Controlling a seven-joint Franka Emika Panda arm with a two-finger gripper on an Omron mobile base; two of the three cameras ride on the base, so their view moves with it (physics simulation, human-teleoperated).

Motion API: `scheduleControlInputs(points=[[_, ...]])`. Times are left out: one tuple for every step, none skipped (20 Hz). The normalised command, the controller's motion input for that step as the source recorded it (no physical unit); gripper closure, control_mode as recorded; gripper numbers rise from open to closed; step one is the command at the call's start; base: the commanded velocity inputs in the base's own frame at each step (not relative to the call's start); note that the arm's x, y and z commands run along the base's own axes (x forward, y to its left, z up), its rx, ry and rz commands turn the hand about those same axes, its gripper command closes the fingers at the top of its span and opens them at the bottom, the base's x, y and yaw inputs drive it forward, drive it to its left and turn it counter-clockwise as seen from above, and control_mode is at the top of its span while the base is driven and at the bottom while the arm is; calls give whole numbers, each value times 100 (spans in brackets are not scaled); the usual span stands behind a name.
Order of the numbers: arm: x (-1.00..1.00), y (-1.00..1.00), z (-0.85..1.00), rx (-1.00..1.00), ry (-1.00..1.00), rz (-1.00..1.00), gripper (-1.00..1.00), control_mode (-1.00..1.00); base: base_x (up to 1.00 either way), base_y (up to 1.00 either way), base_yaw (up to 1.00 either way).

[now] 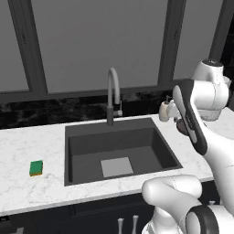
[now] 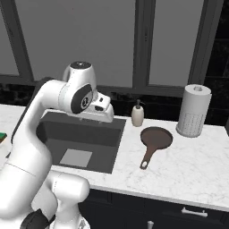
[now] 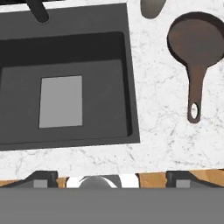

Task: Pick the pan and sponge and place them into the sink. Then turn on the water.

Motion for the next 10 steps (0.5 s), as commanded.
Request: scheduleControlInputs(points=[[-34, -92, -24, 0, 0, -1, -100, -100, 0, 0, 0], [-30, -92, -25, 0, 1, -1, -100, -100, 0, 0, 0], [-19, -86, -23, 1, 3, 0, -100, -100, 0, 0, 0], [-13, -79, -21, 0, 4, 0, -100, -100, 0, 0, 0], [0, -75, -19, 0, 6, 0, -100, -100, 0, 0, 0], [0, -76, -19, 0, 8, 0, -100, -100, 0, 0, 0], [0, -73, -21, 0, 8, 0, -100, -100, 0, 0, 0], [0, -74, -24, 0, 7, 0, -100, -100, 0, 0, 0], [0, -74, -29, 0, 8, 0, -100, -100, 0, 0, 0], [0, -74, -32, 0, 10, 0, -100, -100, 0, 0, 0]])
